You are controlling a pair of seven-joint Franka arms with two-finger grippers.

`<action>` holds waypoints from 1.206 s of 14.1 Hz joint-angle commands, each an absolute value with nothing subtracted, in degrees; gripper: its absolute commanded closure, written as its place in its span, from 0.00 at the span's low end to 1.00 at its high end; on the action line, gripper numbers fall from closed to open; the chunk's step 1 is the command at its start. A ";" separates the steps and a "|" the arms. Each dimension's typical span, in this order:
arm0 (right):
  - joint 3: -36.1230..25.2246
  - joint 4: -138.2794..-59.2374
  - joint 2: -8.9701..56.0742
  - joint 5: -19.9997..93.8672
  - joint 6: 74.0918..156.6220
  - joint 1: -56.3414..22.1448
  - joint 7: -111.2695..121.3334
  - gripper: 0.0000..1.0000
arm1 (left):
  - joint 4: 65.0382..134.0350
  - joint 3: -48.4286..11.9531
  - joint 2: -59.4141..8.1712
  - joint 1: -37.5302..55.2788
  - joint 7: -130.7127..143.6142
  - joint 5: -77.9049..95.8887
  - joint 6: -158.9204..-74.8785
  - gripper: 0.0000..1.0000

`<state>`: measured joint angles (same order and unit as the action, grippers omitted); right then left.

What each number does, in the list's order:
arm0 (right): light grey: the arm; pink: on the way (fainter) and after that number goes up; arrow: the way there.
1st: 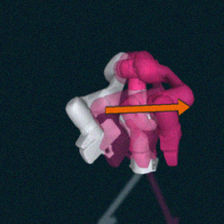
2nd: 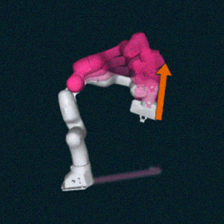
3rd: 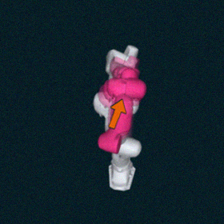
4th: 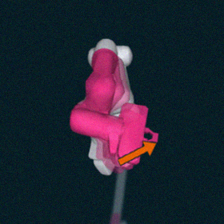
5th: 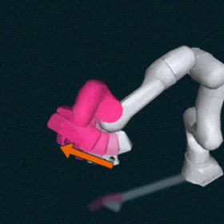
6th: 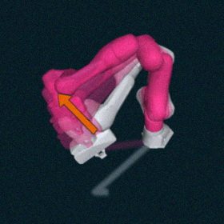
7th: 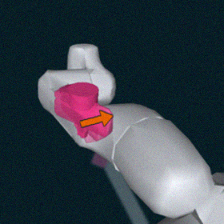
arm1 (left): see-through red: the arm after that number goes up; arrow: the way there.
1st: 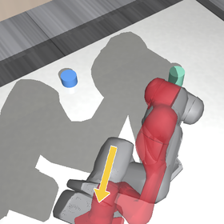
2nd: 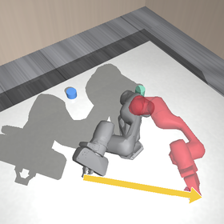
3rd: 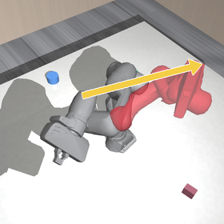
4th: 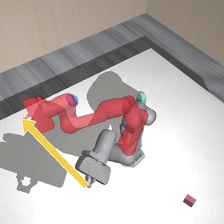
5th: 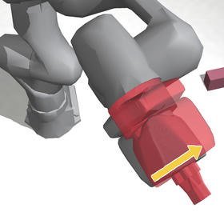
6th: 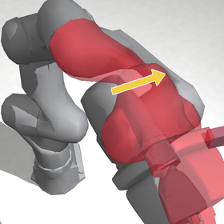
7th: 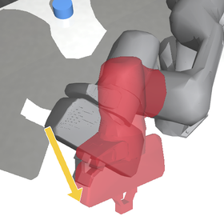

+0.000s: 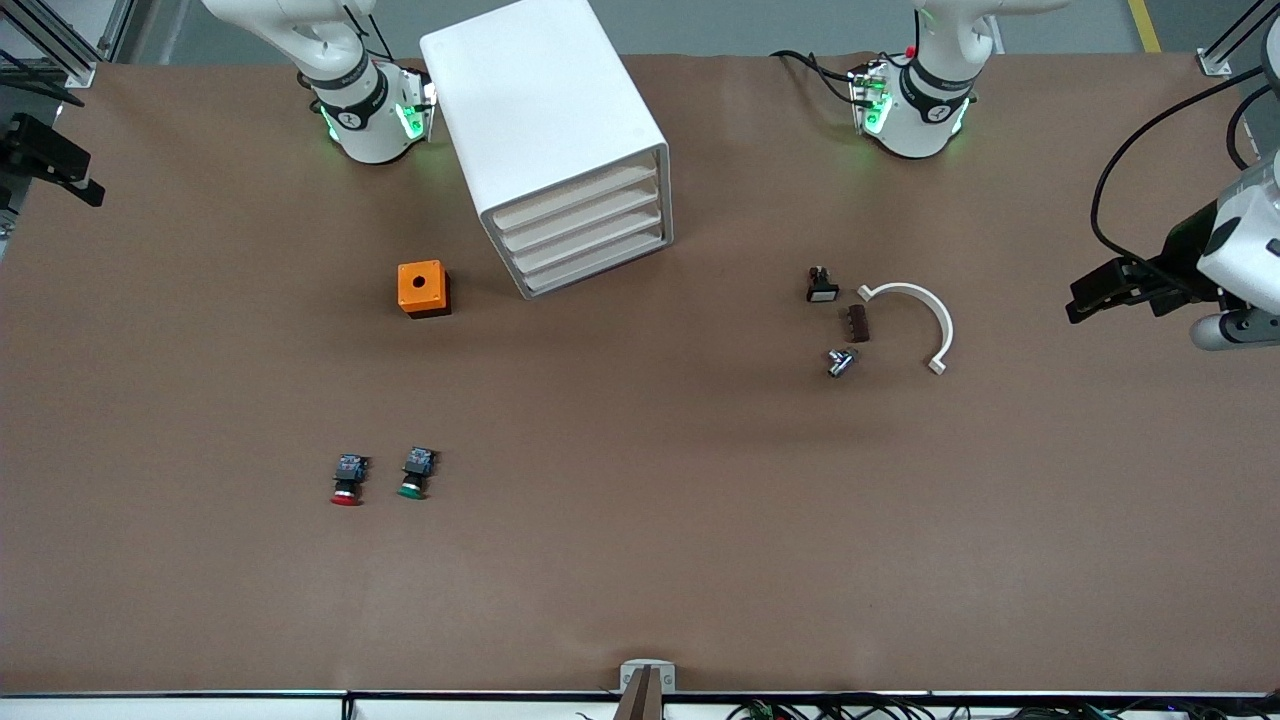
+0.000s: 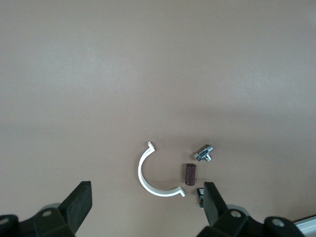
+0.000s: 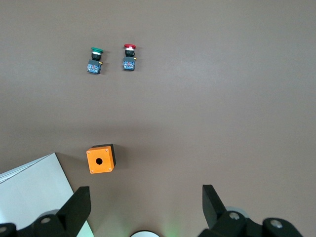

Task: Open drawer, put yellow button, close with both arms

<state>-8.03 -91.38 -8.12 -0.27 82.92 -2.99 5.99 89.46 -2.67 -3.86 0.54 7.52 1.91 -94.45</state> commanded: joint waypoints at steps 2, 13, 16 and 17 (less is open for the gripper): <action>-7.29 -92.90 -9.58 0.35 83.23 -2.20 5.89 0.00 | 89.91 -4.22 -1.06 -0.35 6.24 0.79 -94.57 0.01; -7.29 -92.90 -9.58 0.35 83.14 -2.29 5.98 0.00 | 88.43 -4.83 1.41 0.00 6.59 0.26 -90.70 0.00; -7.29 -92.90 -9.58 0.35 83.14 -2.29 5.98 0.00 | 87.89 -4.83 1.32 -0.17 6.42 0.35 -90.70 0.00; -7.29 -92.90 -9.58 0.35 83.14 -2.29 5.98 0.00 | 87.89 -4.83 1.32 -0.18 6.50 0.35 -90.70 0.00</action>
<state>-7.89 -91.43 -8.12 -0.25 82.86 -2.99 5.99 88.64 -4.17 1.21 0.53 7.46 1.57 -91.12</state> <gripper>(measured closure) 0.000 0.000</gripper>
